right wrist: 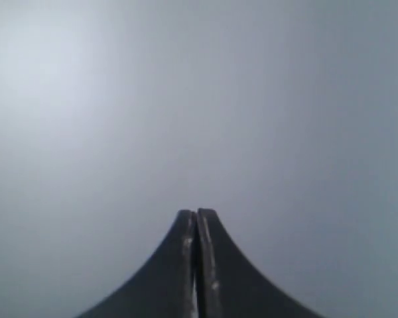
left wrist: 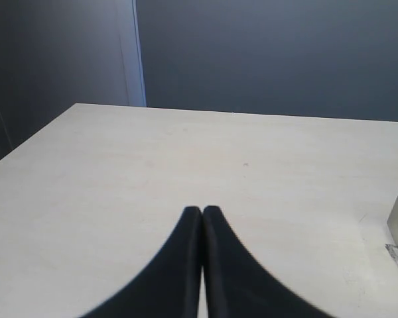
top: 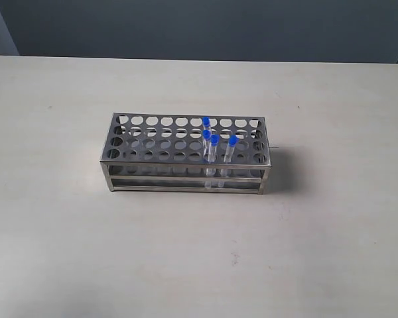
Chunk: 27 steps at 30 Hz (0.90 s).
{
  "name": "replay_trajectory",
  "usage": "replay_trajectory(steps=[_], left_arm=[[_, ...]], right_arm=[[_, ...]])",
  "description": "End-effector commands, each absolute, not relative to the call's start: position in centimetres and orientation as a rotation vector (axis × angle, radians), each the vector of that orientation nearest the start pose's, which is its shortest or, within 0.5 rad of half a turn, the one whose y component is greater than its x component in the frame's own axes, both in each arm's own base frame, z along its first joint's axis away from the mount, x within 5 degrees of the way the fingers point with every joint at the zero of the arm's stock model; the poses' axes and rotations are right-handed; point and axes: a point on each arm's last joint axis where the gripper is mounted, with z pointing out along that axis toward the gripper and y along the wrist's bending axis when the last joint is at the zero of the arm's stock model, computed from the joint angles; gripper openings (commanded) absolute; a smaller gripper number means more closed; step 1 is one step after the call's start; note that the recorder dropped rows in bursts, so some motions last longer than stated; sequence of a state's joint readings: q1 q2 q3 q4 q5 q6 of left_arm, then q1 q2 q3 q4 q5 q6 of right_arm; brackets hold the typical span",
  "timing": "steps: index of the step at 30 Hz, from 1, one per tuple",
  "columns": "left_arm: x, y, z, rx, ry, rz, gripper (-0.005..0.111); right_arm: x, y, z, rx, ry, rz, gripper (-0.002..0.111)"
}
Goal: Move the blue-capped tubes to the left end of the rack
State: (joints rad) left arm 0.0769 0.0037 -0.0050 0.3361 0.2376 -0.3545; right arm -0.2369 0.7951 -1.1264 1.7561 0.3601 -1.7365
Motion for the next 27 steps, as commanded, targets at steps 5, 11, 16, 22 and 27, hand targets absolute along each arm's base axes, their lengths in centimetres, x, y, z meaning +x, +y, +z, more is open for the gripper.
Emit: replay_trajectory(steps=[5,11,16,22,27], left_arm=[[5.5,1.1,19.3,-0.141,1.703,0.095,0.000],[5.5,1.1,19.3,-0.143,1.703,0.093,0.000],[5.5,1.1,19.3,-0.141,1.703,0.095,0.000],[5.5,1.1,19.3,-0.141,1.703,0.095,0.000],[5.5,1.1,19.3,-0.141,1.703,0.095,0.000]], right_arm=[[25.0,0.8,39.9,-0.365,1.508,0.277,0.000],[23.5,4.9,27.7,-0.567,1.840,0.247,-0.001],[23.0,7.3,26.0,-0.628,1.904,0.295,-0.001],[27.3,5.3,35.4,-0.342,1.736,0.035,-0.001],[30.3,0.8,45.4,-0.002,1.510,-0.356,-0.001]])
